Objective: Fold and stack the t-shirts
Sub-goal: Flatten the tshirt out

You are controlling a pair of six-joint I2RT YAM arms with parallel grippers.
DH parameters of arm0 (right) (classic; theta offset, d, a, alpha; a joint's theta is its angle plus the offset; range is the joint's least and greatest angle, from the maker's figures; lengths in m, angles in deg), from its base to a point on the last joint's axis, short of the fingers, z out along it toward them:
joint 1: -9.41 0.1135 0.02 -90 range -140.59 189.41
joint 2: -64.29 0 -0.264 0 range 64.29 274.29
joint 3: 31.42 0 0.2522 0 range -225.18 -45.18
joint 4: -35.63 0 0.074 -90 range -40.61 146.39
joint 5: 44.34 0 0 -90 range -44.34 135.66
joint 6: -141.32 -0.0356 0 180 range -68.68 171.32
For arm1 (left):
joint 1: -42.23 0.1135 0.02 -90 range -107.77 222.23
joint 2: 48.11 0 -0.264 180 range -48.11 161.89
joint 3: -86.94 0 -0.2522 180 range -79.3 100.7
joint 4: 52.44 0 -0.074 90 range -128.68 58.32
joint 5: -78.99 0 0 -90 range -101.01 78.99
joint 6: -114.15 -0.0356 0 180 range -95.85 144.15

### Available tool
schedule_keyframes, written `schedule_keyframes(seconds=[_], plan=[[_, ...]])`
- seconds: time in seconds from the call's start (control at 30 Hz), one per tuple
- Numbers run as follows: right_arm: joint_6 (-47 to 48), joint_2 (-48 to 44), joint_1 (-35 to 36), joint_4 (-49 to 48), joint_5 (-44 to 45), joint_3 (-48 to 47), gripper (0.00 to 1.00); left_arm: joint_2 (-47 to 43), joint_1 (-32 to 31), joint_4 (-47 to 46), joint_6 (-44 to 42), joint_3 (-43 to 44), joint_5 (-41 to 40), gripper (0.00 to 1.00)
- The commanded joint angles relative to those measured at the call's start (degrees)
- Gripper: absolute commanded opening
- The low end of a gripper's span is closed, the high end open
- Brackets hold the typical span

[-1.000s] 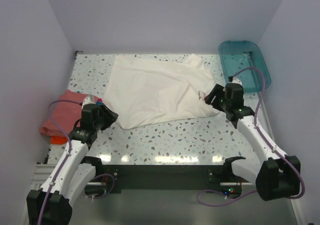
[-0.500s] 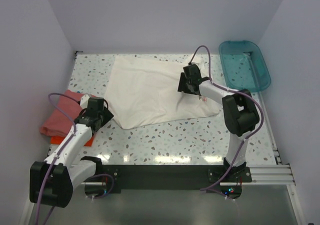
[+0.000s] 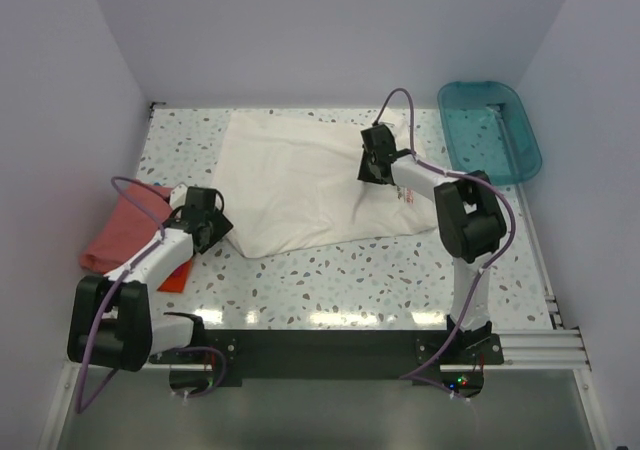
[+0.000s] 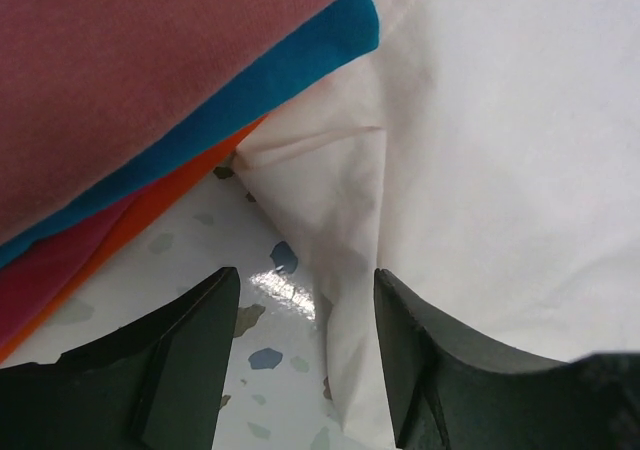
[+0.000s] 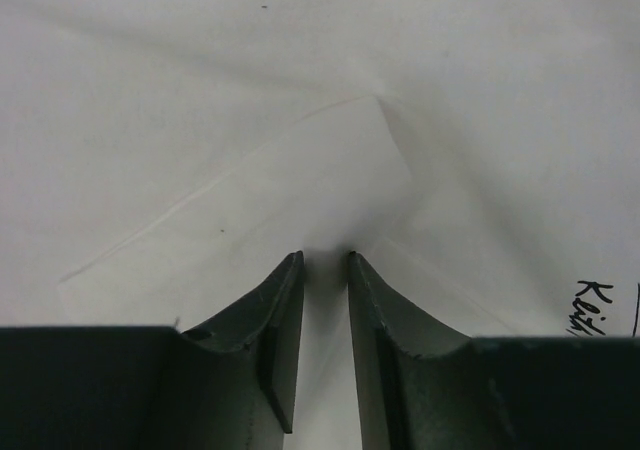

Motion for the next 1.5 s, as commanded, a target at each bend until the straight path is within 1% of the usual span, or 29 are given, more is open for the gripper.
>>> schedule_keyframes(seconds=[0.0, 0.13, 0.17, 0.2, 0.27, 0.3, 0.37, 0.6, 0.93, 1.1, 1.2, 1.23, 1.27, 1.3, 1.37, 1.4, 1.47], plan=[[-0.6, 0.5, -0.2, -1.2, 0.5, -2.0, 0.27, 2.4, 0.2, -5.7, 1.4, 2.6, 0.3, 0.61], [-0.5, 0.3, -0.1, -0.9, 0.4, -2.1, 0.16, 5.8, 0.1, -7.1, 1.9, 3.0, 1.4, 0.59], [-0.5, 0.1, -0.2, -0.9, 0.4, -2.1, 0.10, 6.1, 0.2, -7.6, 1.9, 3.0, 1.7, 0.58], [-0.5, -0.1, -0.2, -0.9, 0.5, -2.0, 0.08, 6.2, 0.2, -7.8, 2.3, 3.1, 1.9, 0.57], [-0.3, -1.1, -0.2, -0.9, 0.6, -1.7, 0.01, 6.3, 0.2, -7.8, 2.4, 3.3, 2.2, 0.52], [-0.3, -1.5, -0.3, -0.9, 0.6, -1.5, 0.00, 6.2, 0.2, -7.6, 2.4, 3.4, 2.2, 0.50], [-0.2, -3.1, -0.3, -0.7, 0.9, -0.6, 0.00, 5.4, 0.2, -7.2, 2.2, 3.8, 1.8, 0.46], [-0.2, -8.0, -0.3, -0.8, 0.5, 1.6, 0.00, 5.3, 0.2, -6.4, 1.4, 5.5, 1.0, 0.40], [0.1, -11.9, -0.6, -0.3, 0.6, 3.0, 0.00, 9.1, 0.2, -4.5, 2.9, 7.5, -2.1, 0.40], [-0.1, -14.7, -0.9, -0.6, 0.3, 5.5, 0.00, 11.6, 0.2, -4.0, 3.6, 8.5, -3.0, 0.38], [-0.3, -17.2, -0.9, -0.9, -0.3, 7.5, 0.00, 12.3, 0.2, -4.0, 3.8, 8.9, -3.1, 0.29], [-0.5, -17.9, -0.9, -0.9, -0.3, 8.1, 0.00, 12.4, 0.2, -3.8, 3.8, 8.9, -3.1, 0.23], [-0.6, -18.7, -0.9, -1.1, -0.3, 8.8, 0.00, 12.3, 0.2, -3.7, 3.8, 8.9, -3.0, 0.20], [-0.6, -20.1, -0.9, -1.3, -0.4, 10.1, 0.00, 12.1, 0.2, -3.7, 3.7, 8.9, -2.9, 0.14], [-0.6, -22.0, -0.8, -1.1, -0.3, 11.5, 0.00, 11.6, 0.2, -2.9, 3.5, 8.7, -2.8, 0.08], [-0.8, -24.2, -1.0, -1.1, -0.2, 12.9, 0.00, 10.8, 0.2, -2.5, 3.5, 8.8, -2.7, 0.02], [-0.9, -26.5, -0.9, -1.0, -0.2, 14.6, 0.00, 9.5, 0.2, -1.4, 3.2, 8.6, -2.5, 0.00]])
